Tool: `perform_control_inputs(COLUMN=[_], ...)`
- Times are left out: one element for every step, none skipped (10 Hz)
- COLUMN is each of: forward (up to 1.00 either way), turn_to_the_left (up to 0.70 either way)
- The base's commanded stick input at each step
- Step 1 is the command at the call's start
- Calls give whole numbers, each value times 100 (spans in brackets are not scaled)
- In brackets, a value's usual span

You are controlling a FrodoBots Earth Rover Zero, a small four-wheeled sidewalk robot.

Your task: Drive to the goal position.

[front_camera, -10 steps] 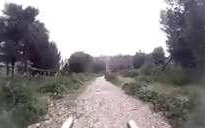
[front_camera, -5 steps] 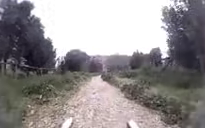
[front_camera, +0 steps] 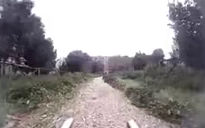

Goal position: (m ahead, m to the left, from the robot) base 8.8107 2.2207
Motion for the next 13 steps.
perform_control_inputs(forward=[70,70,70,70,70,70,70,70,70,70,70,70,70], turn_to_the_left=[0,-2,-6,0,0,0,0,0,0,0,0,0,0])
